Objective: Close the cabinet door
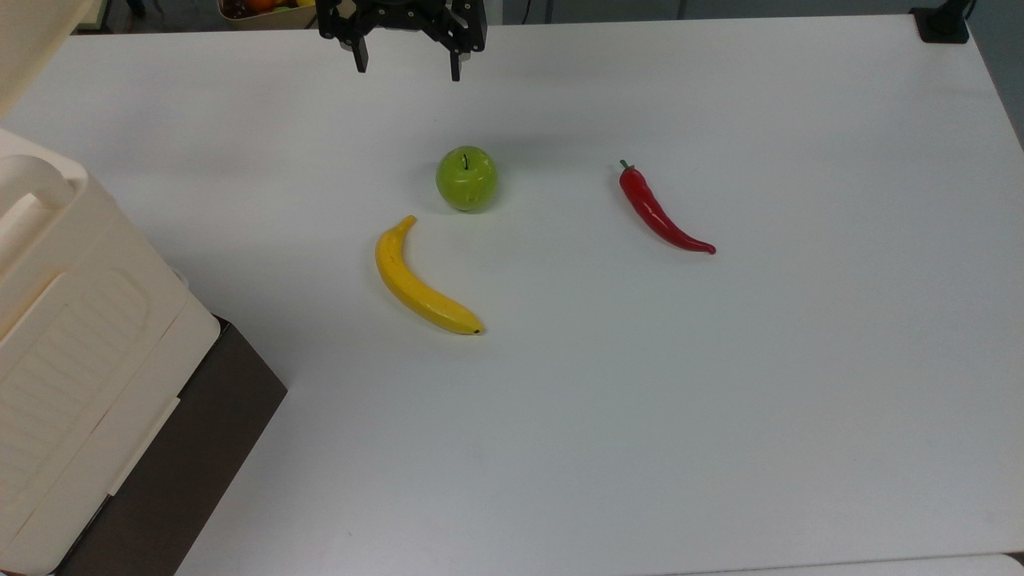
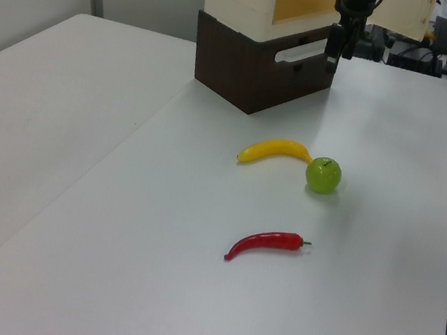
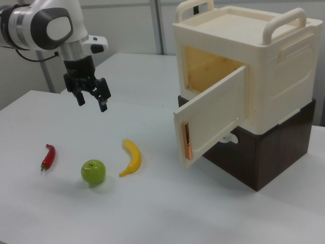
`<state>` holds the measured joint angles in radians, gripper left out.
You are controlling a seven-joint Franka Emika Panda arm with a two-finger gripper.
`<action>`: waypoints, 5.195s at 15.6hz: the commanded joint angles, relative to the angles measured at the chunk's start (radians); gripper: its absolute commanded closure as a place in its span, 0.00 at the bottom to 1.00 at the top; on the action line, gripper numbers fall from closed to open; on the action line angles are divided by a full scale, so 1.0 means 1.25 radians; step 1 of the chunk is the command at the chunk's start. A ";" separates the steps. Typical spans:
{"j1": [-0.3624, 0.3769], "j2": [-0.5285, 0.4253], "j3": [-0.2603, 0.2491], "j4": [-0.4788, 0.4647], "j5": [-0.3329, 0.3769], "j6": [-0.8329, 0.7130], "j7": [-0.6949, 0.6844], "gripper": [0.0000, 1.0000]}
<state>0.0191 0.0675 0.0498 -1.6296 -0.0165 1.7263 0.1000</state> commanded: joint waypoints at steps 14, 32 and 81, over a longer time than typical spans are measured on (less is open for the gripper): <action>0.008 -0.006 -0.015 0.006 -0.015 -0.025 -0.017 1.00; -0.100 -0.005 -0.167 0.190 0.010 -0.059 -0.101 1.00; -0.230 0.157 -0.043 0.204 0.126 0.436 -0.016 1.00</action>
<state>-0.2767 0.2512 -0.0008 -1.3577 0.1525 2.1544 0.0566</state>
